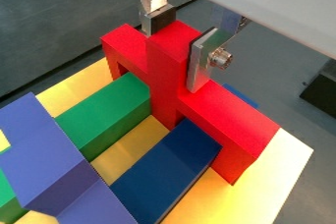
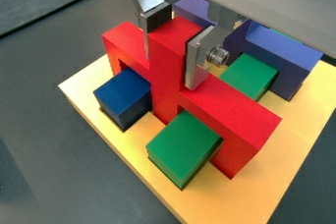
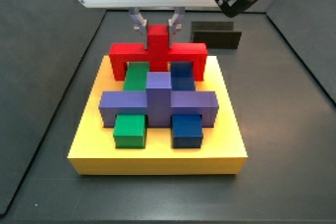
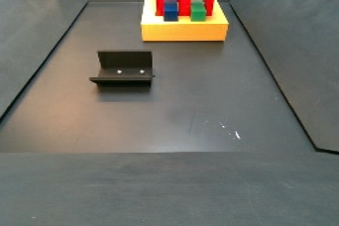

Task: Pick up the red object. Move up. Place the red object on the fixture. Regrasp the red object. Move to above the board. Insert the red object.
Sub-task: Insert the red object.

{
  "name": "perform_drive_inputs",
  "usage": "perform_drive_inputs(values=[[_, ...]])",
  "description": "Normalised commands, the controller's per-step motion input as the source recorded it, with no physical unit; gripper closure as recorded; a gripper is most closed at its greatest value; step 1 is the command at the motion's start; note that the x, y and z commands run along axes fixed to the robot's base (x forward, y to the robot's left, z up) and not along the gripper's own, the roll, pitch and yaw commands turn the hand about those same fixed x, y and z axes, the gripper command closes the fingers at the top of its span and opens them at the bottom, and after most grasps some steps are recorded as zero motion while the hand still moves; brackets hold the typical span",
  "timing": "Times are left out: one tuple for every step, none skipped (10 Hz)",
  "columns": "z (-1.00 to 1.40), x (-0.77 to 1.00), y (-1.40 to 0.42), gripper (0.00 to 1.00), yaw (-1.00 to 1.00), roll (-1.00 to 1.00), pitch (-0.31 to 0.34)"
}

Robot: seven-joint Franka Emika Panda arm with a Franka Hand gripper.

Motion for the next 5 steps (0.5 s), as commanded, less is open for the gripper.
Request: perform_drive_inputs(values=[[-0.56, 0.0, 0.18, 1.0, -0.06, 0.0, 0.0], [-0.86, 0.0, 0.17, 1.0, -0.01, 0.0, -0.023], [-0.91, 0.0, 0.12, 1.0, 0.0, 0.0, -0.016], [-0.73, 0.0, 0.03, 1.0, 0.0, 0.0, -0.004], [0.0, 0.0, 0.0, 1.0, 0.0, 0.0, 0.0]])
